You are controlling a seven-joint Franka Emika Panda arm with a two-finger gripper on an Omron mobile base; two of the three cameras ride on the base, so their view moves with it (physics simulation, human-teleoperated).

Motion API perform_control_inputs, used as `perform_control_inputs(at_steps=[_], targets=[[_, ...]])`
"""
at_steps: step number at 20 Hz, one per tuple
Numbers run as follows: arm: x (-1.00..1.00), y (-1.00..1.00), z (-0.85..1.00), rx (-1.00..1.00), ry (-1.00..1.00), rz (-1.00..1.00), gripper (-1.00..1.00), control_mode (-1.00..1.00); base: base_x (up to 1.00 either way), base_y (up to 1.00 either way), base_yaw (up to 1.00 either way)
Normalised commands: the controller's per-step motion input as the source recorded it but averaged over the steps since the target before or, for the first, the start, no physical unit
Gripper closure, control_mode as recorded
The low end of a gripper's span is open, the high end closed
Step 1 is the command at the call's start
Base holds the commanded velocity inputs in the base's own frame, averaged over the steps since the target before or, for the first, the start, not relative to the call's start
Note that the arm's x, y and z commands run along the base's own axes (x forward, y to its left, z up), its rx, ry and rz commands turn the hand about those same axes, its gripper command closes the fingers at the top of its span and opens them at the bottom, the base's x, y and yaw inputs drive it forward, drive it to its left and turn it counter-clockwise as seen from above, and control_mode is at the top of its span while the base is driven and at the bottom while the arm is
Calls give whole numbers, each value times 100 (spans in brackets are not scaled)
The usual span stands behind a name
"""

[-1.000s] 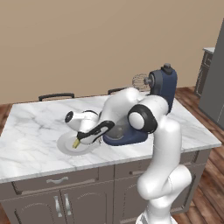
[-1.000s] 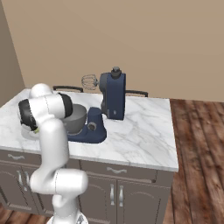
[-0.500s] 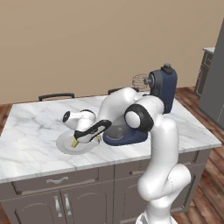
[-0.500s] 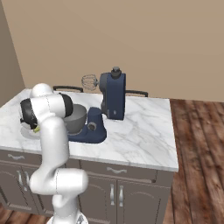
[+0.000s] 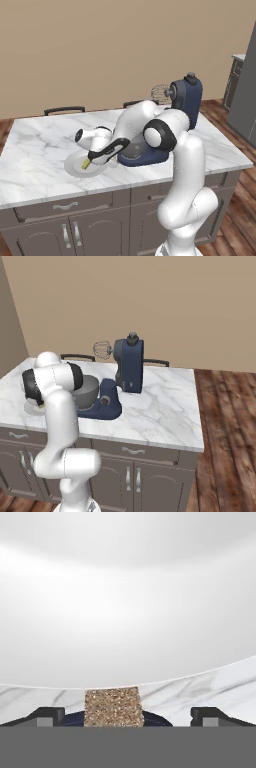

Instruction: Add butter and sugar cubes to the stand mixer bowl and then turn on the stand mixer to begin making frosting.

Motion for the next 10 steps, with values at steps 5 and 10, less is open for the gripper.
perform_control_inputs(at_steps=[5,10], targets=[[-1,-1,-14,-3,0,0,100,-100,0,0,0],[-7,0,-10,-1,0,0,100,-100,0,0,0]])
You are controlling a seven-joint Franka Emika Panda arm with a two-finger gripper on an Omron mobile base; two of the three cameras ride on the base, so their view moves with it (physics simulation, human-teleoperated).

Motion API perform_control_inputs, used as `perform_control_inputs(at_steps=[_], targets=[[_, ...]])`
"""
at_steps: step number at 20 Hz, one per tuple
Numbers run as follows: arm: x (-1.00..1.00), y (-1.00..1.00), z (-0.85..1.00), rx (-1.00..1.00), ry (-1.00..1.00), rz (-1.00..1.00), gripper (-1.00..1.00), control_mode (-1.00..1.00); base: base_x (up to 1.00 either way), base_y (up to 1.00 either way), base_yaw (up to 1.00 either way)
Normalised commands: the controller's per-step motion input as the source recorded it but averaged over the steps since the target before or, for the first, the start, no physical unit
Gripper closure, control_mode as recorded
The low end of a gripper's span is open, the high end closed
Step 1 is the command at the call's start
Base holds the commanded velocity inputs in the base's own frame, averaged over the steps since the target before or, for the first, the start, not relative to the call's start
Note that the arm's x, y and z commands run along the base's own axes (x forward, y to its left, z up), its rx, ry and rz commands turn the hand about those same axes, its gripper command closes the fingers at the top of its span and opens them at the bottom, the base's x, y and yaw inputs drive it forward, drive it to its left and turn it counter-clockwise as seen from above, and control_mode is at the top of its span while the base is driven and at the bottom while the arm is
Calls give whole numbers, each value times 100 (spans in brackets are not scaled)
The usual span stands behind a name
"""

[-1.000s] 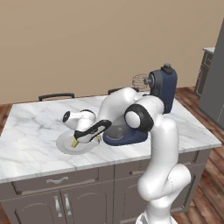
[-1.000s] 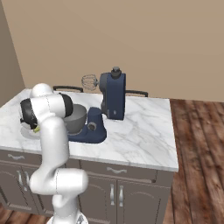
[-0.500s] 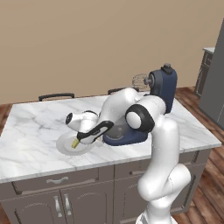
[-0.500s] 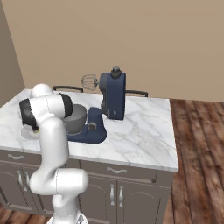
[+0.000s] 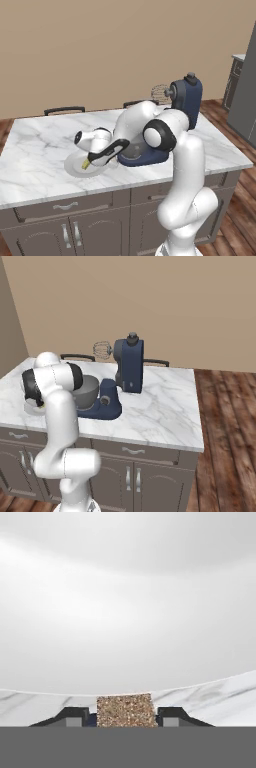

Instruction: Add butter and sugar cubes to the stand mixer bowl and then turn on the stand mixer to begin making frosting.

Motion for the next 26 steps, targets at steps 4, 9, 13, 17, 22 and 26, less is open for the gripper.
perform_control_inputs(at_steps=[4,9,13,17,22,26], targets=[[-21,10,-5,0,0,0,100,-100,0,0,0],[-27,23,10,1,-1,0,100,-100,0,0,0],[-36,6,80,7,-7,0,100,-100,0,0,0],[-26,0,100,11,-8,0,100,-100,0,0,0],[-4,0,87,9,-1,0,100,-100,0,0,0],[-3,0,76,5,0,0,100,-100,0,0,0]])
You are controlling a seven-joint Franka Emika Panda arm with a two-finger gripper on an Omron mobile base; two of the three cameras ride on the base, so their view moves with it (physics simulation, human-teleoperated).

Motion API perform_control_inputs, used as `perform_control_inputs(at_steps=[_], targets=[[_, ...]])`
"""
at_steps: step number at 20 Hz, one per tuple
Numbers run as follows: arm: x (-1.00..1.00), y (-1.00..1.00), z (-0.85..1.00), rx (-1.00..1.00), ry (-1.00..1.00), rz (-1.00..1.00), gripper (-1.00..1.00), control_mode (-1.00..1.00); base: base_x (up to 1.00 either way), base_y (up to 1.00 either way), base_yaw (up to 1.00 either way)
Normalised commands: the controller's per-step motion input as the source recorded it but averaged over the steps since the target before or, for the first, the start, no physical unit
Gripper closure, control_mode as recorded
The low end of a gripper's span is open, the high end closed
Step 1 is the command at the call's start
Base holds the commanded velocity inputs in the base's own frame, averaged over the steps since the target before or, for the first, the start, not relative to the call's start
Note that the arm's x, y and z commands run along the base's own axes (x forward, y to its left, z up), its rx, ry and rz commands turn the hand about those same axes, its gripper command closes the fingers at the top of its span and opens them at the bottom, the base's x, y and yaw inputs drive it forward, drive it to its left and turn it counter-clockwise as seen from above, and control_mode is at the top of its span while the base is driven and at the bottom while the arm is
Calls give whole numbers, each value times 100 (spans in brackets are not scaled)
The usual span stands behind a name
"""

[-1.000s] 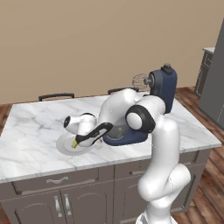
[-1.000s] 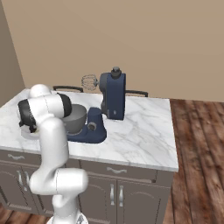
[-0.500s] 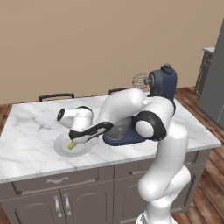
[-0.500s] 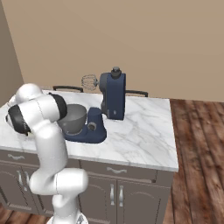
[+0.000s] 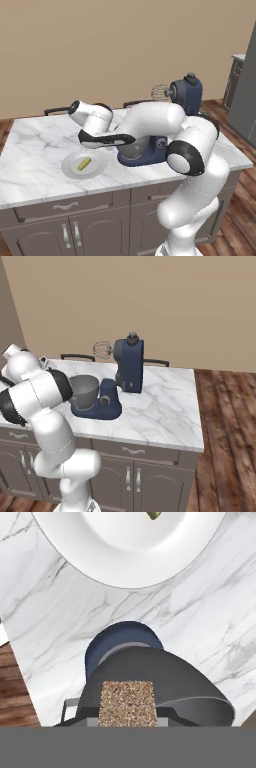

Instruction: Add butter and sugar cubes to the stand mixer bowl and then turn on the stand mixer to begin making frosting.

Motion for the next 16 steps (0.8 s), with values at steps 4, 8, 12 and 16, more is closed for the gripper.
perform_control_inputs(at_steps=[4,8,12,16], targets=[[-9,-9,78,5,-1,0,100,-100,0,0,0],[2,-36,41,1,0,0,100,-100,0,0,0],[35,-58,-3,0,4,0,100,-100,0,0,0],[44,-53,-16,0,8,0,100,-100,0,0,0]])
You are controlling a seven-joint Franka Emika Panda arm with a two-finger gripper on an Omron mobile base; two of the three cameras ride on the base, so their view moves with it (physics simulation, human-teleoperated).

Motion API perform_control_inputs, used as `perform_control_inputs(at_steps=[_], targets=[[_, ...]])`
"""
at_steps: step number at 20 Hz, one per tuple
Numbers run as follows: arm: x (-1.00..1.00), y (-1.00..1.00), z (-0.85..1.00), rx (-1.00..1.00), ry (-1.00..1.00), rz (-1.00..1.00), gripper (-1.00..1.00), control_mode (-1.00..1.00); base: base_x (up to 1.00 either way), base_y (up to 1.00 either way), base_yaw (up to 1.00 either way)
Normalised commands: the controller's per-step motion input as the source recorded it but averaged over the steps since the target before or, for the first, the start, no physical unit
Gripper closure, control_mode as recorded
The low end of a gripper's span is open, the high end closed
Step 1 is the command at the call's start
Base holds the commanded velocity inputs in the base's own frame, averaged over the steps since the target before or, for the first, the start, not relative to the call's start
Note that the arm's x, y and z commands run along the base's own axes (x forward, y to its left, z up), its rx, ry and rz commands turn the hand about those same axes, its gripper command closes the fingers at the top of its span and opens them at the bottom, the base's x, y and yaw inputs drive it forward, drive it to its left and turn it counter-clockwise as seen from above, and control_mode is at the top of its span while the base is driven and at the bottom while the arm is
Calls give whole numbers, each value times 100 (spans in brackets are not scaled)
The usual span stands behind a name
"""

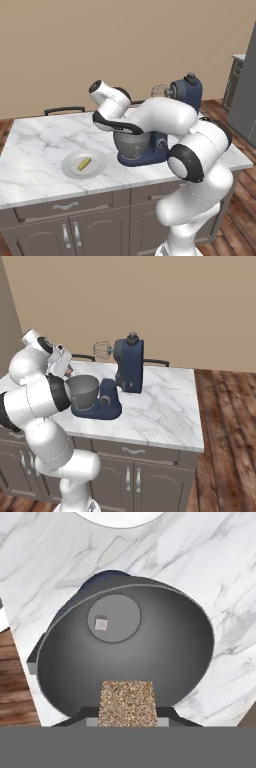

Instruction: Add butter and sugar cubes to the stand mixer bowl and then turn on the stand mixer to begin making frosting.

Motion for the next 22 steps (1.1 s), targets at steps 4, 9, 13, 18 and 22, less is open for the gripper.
perform_control_inputs(at_steps=[4,9,13,18,22], targets=[[20,-35,-33,0,11,0,100,-100,0,0,0],[1,-8,-53,0,14,0,100,-100,0,0,0],[16,0,-38,0,9,0,100,-100,0,0,0],[24,0,-33,0,9,0,100,-100,0,0,0],[25,0,-41,1,8,0,100,-100,0,0,0]])
